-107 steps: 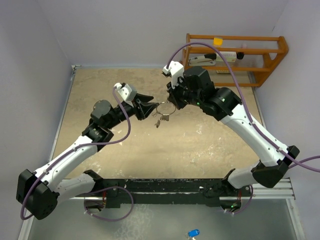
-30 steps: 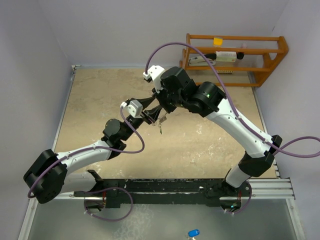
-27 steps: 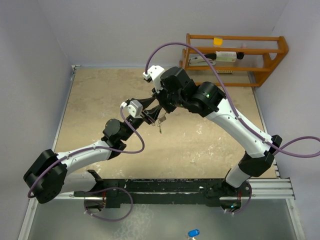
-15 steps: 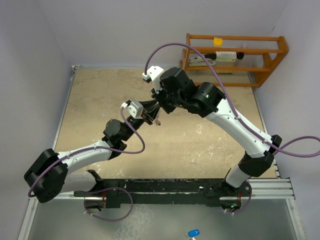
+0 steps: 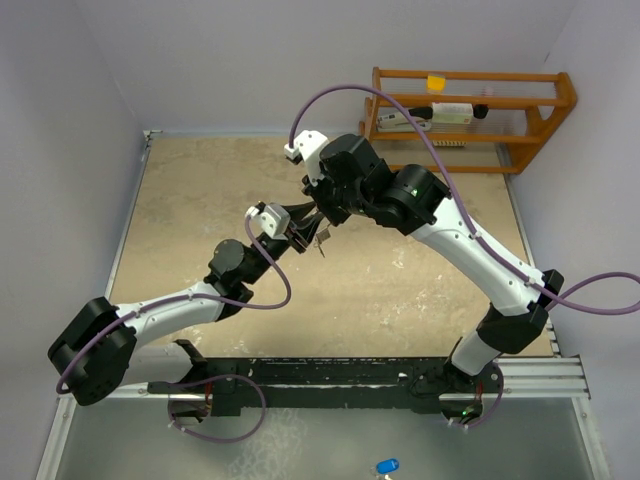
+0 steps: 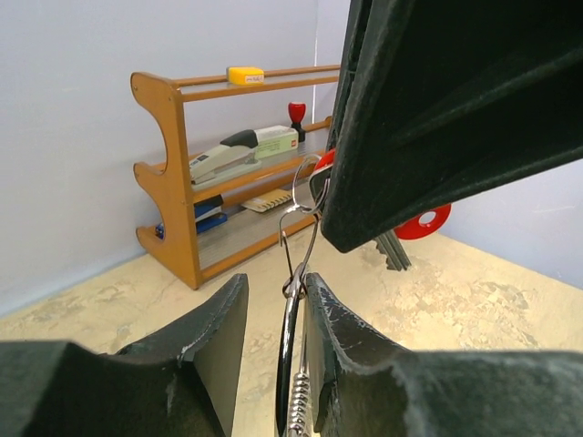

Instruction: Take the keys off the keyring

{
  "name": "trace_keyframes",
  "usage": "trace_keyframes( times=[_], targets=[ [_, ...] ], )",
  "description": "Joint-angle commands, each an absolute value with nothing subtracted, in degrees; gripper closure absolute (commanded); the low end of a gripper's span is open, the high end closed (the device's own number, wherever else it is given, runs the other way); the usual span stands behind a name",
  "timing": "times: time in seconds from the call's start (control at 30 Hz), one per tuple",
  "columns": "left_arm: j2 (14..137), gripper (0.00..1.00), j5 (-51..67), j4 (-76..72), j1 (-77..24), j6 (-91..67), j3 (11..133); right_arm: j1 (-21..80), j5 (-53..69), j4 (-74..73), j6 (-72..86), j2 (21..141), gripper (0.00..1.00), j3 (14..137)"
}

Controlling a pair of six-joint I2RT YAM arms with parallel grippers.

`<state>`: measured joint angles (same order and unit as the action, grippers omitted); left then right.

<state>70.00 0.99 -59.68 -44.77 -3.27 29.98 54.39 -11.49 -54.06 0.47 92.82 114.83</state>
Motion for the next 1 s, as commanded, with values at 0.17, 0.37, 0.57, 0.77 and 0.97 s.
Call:
trace_keyframes(
  times=[0.17,0.37,0.57,0.77,0.97],
  targets=[
    [68.89,0.65,0.99,-63.89,-45.09,-1.97,29.26,54.76,-12.4,-51.7,0.75,90.15,1.0,114.33],
    [69.74,0.55,1.47,-66.67,-45.17,-2.98,29.32,54.82,-12.3,-51.61,0.78,90.05,1.0,113.91],
    [70.7,0.52,1.08,-68.03,-45.18,-3.39,29.28,54.84,-12.04,-51.59,0.74,89.96,1.0,113.91],
    [71.36,0.52,0.02,-68.83,-45.18,-3.34,29.29,54.84,-11.74,-51.59,0.87,89.98,1.0,113.91],
    [71.84,0.52,-0.13,-70.61,-45.26,-3.71,29.08,54.84,-11.45,-51.67,0.79,90.26,1.0,113.99]
  ],
)
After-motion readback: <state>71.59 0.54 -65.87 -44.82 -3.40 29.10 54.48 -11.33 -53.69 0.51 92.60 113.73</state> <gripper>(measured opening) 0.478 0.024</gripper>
